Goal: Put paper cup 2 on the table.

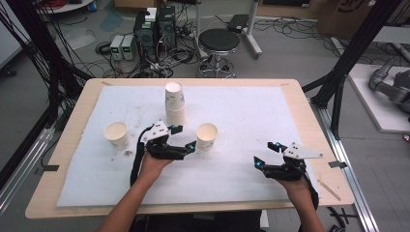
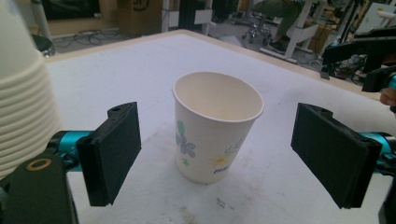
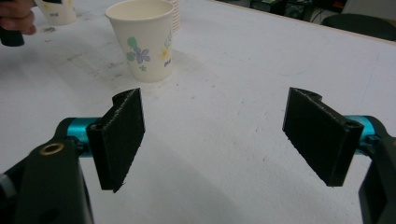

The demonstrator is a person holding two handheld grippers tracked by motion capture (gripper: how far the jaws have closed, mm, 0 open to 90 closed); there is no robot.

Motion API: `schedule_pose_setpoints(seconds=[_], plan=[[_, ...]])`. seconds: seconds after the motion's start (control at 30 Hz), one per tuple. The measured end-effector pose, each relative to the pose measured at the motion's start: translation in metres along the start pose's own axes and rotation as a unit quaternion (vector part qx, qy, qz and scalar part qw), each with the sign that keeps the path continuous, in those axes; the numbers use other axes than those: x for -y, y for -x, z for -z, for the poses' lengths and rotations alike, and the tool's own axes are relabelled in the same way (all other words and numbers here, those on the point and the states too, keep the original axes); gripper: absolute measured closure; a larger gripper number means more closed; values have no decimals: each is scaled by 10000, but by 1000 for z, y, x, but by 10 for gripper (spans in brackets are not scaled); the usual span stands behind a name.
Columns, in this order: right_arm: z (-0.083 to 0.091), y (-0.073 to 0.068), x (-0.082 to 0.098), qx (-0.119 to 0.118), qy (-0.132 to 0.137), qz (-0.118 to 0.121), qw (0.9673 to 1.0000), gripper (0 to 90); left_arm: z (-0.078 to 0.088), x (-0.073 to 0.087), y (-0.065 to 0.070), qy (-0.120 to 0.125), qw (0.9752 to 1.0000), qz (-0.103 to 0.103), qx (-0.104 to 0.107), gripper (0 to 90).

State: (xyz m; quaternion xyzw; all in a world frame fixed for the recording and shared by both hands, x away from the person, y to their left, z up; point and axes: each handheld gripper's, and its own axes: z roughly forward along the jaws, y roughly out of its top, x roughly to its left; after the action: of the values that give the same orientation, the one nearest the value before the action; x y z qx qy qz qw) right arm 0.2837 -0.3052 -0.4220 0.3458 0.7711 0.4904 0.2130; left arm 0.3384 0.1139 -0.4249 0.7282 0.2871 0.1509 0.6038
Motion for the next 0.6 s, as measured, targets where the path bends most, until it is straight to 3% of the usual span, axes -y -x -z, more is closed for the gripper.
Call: schedule_pose_setpoints(seconds=[0.07,0.3,0.6], plan=[[-1,0,1,-3,-39,-15,10000,214,12,1,-1,13,9998,-24,-191,160],[3,1,1,70,-13,-7,10000,214,48,10,-8,295,9983,-10,-492,160],[10,-10,-6,212,33,9,9998,213,80,19,-10,438,9968,-17,-666,161]])
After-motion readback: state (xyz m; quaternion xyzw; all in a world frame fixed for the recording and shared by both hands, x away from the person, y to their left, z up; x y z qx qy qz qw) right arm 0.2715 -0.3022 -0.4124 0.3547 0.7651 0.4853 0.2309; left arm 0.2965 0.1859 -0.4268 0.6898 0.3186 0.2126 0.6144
